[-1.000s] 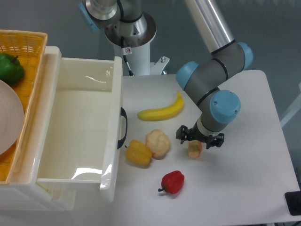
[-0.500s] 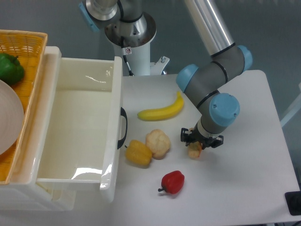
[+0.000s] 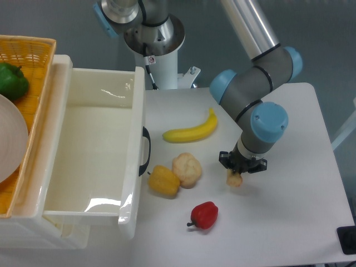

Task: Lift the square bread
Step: 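Lift the gripped bread slice up off the table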

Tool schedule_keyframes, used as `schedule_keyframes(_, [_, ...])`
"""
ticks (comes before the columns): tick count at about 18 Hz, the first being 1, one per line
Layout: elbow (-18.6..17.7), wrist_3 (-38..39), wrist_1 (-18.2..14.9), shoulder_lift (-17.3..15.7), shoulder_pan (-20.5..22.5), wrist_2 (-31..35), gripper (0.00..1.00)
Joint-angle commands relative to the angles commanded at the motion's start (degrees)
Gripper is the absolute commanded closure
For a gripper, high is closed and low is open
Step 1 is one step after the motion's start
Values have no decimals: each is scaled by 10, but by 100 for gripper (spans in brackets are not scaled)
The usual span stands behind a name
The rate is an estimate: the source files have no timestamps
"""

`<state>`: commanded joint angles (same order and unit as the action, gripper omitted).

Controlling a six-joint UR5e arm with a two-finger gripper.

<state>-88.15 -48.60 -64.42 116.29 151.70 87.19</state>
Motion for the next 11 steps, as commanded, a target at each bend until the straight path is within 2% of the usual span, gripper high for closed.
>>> schedule_keyframes(3, [-6, -12, -12, -39, -5, -1, 94])
schedule_keyframes(6, [-10, -81, -45, -81, -6, -1, 94])
schedule_keyframes(11, [-10, -148, -100, -117, -4, -7, 95])
